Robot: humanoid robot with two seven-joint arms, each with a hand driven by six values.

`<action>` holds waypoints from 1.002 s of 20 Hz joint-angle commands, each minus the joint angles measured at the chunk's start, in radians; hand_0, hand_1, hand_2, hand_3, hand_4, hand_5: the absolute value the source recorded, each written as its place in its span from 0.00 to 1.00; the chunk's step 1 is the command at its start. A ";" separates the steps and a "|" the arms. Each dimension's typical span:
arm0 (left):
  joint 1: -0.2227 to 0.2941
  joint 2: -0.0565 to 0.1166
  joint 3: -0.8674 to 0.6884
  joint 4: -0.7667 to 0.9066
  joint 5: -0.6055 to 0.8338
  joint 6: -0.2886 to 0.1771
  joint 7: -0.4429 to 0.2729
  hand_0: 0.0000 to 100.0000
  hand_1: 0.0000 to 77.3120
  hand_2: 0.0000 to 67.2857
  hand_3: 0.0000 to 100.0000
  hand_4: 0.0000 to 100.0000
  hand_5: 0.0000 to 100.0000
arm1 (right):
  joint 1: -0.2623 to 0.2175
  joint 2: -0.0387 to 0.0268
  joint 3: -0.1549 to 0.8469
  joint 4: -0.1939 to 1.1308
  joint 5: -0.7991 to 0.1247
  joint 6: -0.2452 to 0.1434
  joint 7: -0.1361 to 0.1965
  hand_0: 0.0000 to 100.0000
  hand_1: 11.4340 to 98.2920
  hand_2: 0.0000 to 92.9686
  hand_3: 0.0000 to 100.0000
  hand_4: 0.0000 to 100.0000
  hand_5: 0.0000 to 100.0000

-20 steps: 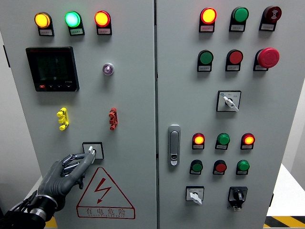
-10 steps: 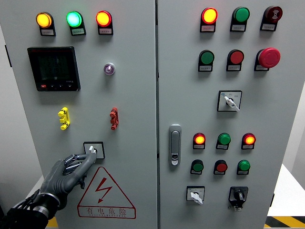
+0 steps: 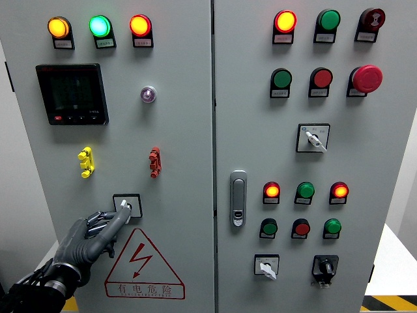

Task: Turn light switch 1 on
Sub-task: 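Close the left hand fingers around the rotary switch knob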

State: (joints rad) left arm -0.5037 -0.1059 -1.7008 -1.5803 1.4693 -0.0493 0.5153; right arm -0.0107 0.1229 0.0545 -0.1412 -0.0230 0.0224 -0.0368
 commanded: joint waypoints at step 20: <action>-0.012 -0.005 0.000 -0.009 0.011 0.029 0.049 0.00 0.69 0.72 0.94 1.00 0.89 | 0.000 -0.0002 0.001 0.000 0.000 0.001 0.000 0.00 0.10 0.00 0.20 0.19 0.11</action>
State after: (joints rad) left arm -0.5140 -0.1104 -1.7025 -1.5891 1.4817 -0.0222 0.5645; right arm -0.0108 0.1234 0.0550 -0.1412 -0.0230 0.0224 -0.0368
